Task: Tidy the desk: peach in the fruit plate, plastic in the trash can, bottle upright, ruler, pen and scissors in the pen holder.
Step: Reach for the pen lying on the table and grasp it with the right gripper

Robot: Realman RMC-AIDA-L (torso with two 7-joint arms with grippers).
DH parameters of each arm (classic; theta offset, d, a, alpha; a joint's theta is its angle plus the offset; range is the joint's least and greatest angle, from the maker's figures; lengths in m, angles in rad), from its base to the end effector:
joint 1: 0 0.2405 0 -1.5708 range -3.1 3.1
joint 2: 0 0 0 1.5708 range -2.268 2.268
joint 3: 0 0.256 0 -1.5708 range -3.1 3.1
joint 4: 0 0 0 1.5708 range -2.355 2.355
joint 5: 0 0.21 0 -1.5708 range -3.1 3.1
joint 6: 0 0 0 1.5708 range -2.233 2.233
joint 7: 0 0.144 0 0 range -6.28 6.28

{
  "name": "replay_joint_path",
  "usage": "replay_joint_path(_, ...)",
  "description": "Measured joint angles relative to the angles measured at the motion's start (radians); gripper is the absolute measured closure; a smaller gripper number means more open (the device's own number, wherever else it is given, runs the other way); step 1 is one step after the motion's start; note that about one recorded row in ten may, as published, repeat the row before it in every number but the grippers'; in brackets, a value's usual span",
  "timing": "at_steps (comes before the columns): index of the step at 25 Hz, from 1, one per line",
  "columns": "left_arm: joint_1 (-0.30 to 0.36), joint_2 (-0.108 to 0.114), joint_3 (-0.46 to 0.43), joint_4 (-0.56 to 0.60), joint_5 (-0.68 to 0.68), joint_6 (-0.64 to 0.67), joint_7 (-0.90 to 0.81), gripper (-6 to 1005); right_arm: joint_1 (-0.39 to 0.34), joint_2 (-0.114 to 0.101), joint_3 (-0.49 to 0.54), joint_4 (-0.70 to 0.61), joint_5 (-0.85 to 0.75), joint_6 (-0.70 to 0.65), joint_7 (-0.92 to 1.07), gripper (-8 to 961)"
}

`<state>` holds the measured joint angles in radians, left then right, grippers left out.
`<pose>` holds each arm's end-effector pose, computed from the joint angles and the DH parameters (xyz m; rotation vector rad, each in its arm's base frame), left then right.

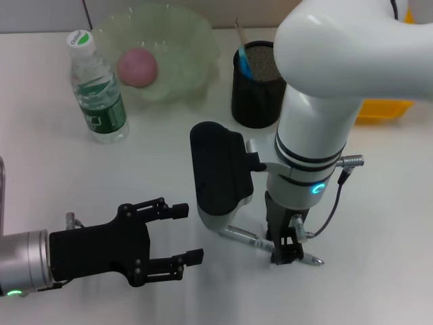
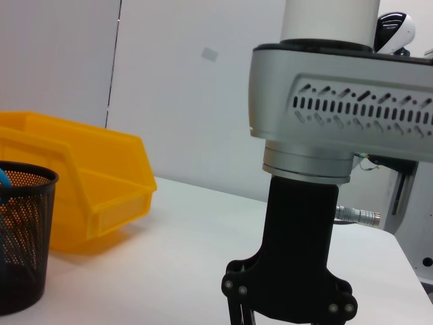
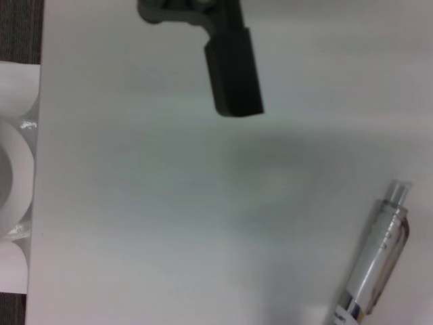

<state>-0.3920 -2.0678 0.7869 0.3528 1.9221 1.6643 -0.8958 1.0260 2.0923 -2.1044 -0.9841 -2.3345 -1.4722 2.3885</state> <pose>-0.2942 0.2410 -0.0480 -2.8283 -0.4101 -0.8807 0.1155 0.3081 -0.1254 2.8304 0.1031 1.1411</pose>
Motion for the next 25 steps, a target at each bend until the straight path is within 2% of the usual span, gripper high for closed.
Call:
replay_joint_path(16,-0.001,0.002,0.000,0.000,0.000,0.001,0.000,217,-0.001,0.000,-0.016,-0.011,-0.003,0.007,-0.006,690)
replay_joint_path(21,-0.001,0.002,0.000,0.000,0.000,0.004,0.000,217,-0.001,0.000,-0.025,-0.014,-0.003,0.007,-0.006,822)
replay_joint_path(25,-0.001,0.002,0.000,0.000,0.000,0.006,0.000,217,-0.001,0.000,-0.025,-0.015,-0.005,0.007,-0.006,822)
